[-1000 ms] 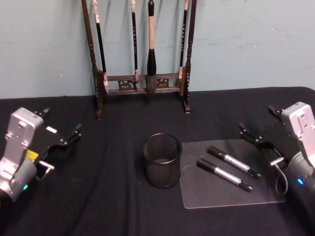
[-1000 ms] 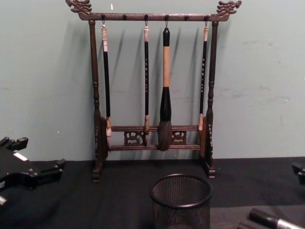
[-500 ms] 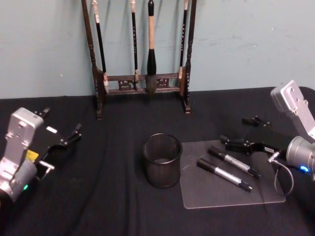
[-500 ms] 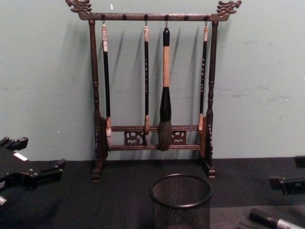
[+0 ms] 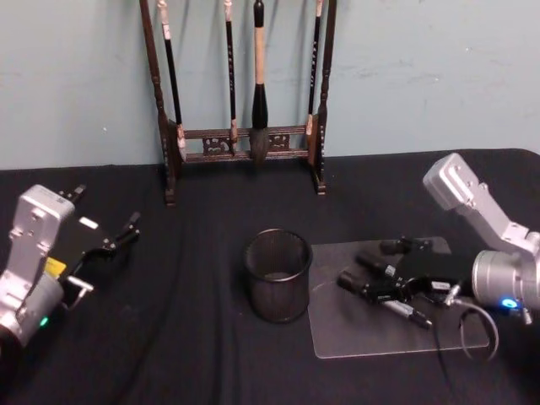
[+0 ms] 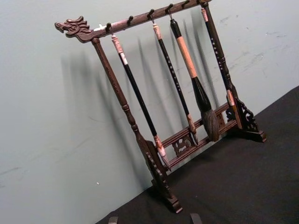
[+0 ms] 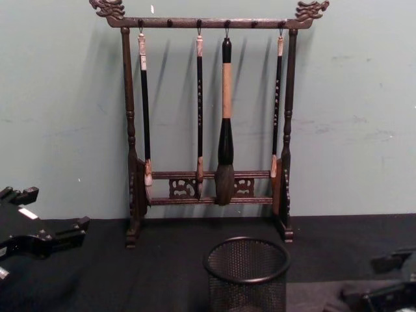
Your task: Pick up the water-based marker from the table and place it into the pen holder.
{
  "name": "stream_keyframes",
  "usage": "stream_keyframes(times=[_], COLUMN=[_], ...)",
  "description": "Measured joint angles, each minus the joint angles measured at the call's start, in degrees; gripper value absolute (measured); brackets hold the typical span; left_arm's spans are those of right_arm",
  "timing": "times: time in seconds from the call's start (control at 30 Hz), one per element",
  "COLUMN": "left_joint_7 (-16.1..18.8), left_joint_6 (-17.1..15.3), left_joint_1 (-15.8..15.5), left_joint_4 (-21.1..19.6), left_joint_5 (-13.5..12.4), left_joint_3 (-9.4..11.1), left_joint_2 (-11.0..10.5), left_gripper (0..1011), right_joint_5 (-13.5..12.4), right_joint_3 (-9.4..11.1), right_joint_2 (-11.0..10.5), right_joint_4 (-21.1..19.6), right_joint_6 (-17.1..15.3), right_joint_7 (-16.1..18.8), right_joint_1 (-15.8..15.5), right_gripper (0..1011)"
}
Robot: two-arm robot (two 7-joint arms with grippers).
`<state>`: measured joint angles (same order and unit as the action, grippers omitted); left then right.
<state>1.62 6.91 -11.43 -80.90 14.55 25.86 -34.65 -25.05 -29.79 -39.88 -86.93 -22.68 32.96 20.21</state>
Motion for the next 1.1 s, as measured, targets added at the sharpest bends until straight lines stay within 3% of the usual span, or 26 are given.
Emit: stream_keyframes(times=[0.23,0.33,1.1], left_joint_7=[0.00,0.00,0.00], left_joint_6=[0.00,0.00,0.00], left_joint_1=[0.00,0.00,0.00], left_joint_4=[0.00,0.00,0.00], left_joint_5=[0.00,0.00,0.00], left_joint_3=[0.00,0.00,0.00], left_joint_2=[0.00,0.00,0.00], left_gripper=[1001,1001,1001], right_joint_5=[1.71,2.55,2.40], right_joint_3=[-2.61,-3.82,-6.31], right_joint_2=[0.61,1.57,4.53], right_joint_4=[1.95,4.71,11.21], right_joint_6=[-0.15,0.03,0.15], right_joint_7=[2.18,3.44,5.44], right_joint_1=[1.92,3.72,6.62], right_gripper=[1002,1002,1002])
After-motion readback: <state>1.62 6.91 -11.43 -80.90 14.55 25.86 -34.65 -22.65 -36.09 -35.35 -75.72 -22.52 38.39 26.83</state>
